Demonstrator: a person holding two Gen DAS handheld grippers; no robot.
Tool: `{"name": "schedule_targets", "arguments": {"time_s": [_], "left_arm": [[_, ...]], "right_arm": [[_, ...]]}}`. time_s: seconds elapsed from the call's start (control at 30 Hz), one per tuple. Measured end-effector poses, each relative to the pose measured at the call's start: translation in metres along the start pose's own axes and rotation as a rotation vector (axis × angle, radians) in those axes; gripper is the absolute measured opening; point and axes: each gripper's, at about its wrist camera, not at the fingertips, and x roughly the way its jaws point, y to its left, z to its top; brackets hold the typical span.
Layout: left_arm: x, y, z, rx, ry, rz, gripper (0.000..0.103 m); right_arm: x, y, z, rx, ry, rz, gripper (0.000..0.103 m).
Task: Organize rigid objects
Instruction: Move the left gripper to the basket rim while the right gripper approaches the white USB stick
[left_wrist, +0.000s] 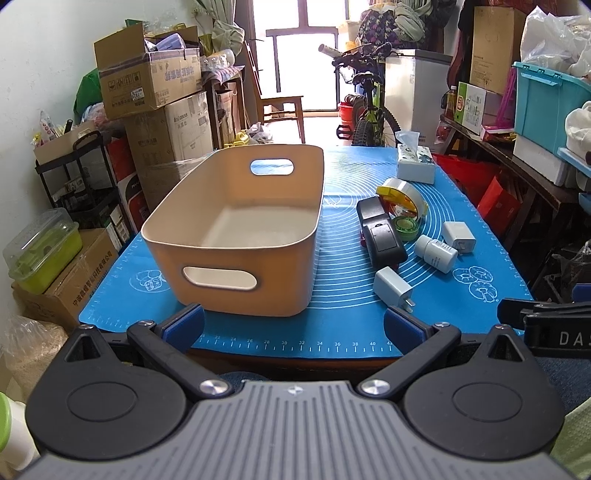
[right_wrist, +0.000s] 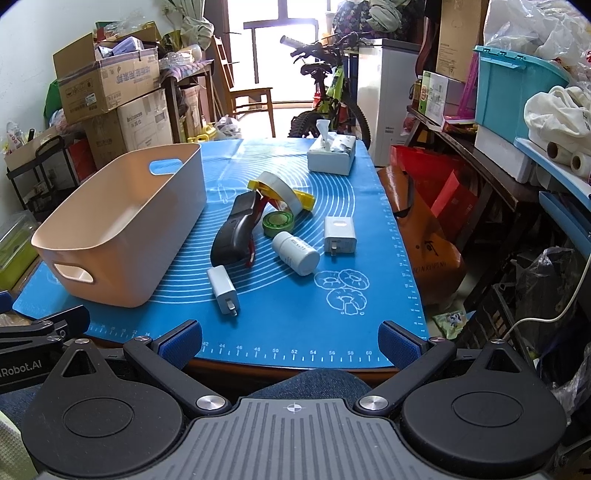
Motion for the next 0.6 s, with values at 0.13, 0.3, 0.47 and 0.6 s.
{"name": "schedule_targets", "arguments": {"time_s": [0.13, 0.3, 0.47, 0.6], "left_arm": [[-0.004, 0.006, 0.009, -0.010, -0.007, -0.010, 0.102], [-0.007, 0.018, 0.034, 0.005, -0.023, 0.021, 0.102], [-0.007, 0.040, 0.070, -0.017, -0.035, 0.054, 0.102], [-0.004, 0.059, 0.098, -0.036, -0.042, 0.067, 0.102]], "right_arm": [[-0.002, 0.002, 0.007, -0.013, -0.002, 0.008, 0.101], [-0.002, 0.007, 0.026, -0.019, -0.022, 0.031, 0.101], [0.001, 0.015, 0.052, -0.019, -0.053, 0.057, 0.101], [0.009, 0.019, 0.071, -0.011, -0.063, 0.086, 0.101]]}}
